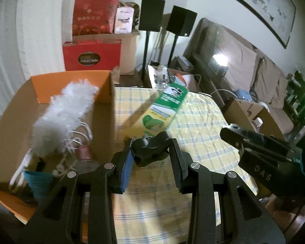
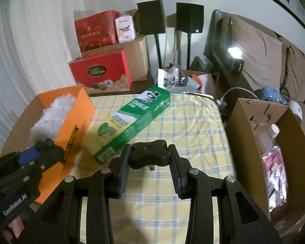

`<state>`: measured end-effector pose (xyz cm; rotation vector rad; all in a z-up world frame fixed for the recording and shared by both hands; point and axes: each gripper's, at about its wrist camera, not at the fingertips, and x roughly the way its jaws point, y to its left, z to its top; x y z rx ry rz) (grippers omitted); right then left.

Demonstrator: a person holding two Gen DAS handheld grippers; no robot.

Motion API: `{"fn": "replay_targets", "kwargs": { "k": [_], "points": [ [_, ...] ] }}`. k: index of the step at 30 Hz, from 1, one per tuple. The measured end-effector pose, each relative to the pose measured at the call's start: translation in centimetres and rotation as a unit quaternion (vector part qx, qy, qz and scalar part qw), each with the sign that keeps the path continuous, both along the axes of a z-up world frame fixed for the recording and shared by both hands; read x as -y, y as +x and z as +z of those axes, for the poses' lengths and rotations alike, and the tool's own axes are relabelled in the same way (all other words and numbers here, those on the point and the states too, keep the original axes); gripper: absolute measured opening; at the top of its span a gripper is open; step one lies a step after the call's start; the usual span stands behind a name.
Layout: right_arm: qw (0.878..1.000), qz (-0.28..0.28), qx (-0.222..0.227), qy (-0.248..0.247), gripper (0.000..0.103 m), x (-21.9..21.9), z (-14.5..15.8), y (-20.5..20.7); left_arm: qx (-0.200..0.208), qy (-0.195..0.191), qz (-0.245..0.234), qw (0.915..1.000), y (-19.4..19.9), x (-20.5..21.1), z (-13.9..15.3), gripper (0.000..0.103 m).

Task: Organize objects
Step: 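Lower the clip into the orange box and open the left gripper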

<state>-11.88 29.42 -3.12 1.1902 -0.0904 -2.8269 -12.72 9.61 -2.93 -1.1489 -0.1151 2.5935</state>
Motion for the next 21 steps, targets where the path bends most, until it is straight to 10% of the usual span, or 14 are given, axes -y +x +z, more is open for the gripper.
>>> {"fn": "replay_targets", "kwargs": {
  "k": [21],
  "points": [
    [0.999, 0.047, -0.013, -0.010, 0.036, 8.6, 1.7, 0.1, 0.011, -0.007, 0.047, 0.9988, -0.7, 8.4, 0.3, 0.032]
  ]
}}
